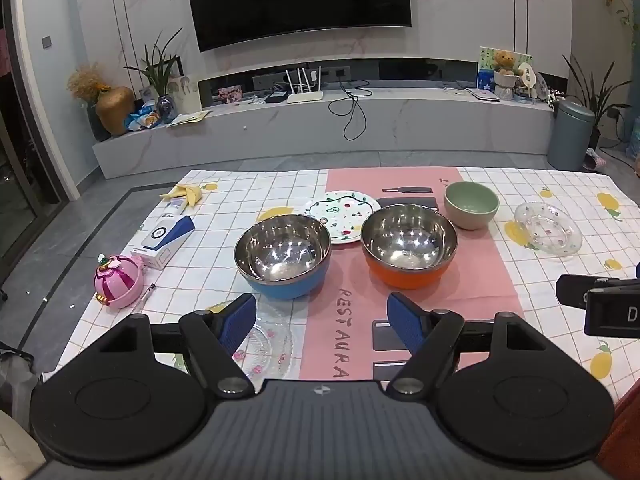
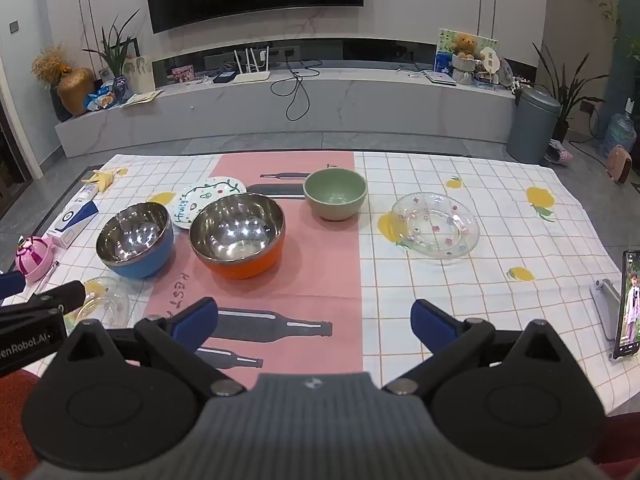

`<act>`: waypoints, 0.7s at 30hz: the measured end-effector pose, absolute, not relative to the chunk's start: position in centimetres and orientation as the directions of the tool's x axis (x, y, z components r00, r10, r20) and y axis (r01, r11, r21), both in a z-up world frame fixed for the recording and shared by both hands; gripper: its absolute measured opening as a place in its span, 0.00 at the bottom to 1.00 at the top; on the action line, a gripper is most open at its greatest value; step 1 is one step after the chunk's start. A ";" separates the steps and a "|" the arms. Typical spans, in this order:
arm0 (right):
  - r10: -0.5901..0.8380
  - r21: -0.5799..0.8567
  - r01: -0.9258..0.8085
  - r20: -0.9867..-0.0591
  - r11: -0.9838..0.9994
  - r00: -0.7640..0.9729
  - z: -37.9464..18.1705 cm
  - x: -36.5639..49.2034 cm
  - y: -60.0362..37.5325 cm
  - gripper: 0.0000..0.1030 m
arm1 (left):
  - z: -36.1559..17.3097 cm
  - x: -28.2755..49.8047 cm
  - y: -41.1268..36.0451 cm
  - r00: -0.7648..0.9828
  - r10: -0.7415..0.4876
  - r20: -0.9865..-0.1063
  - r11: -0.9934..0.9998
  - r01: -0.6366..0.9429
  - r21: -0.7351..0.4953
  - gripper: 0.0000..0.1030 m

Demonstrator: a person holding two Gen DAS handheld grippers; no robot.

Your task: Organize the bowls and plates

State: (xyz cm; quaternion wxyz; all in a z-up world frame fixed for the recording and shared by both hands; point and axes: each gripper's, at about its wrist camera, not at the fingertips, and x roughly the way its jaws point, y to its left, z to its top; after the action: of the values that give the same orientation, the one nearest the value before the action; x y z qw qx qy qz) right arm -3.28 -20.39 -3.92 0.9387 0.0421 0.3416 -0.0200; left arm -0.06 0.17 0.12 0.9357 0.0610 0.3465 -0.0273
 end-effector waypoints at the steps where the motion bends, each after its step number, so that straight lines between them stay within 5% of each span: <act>1: -0.009 0.066 0.067 -0.643 0.996 0.766 -3.9 -3.2 -20.4 0.98 | 0.2 -0.1 0.3 0.759 -0.013 -0.651 0.991 0.095 0.092 0.85; 21: -0.009 0.058 0.063 -0.653 0.996 0.757 -3.9 -2.8 -20.4 0.98 | -0.2 0.4 0.0 0.751 0.014 -0.660 0.990 0.081 0.113 0.85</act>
State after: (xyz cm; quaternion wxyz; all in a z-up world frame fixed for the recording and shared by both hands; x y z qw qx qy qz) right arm -2.80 -20.44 -3.87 0.9365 0.0384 0.3481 -0.0192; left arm 0.42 -0.01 -0.23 0.9332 0.0673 0.3525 -0.0180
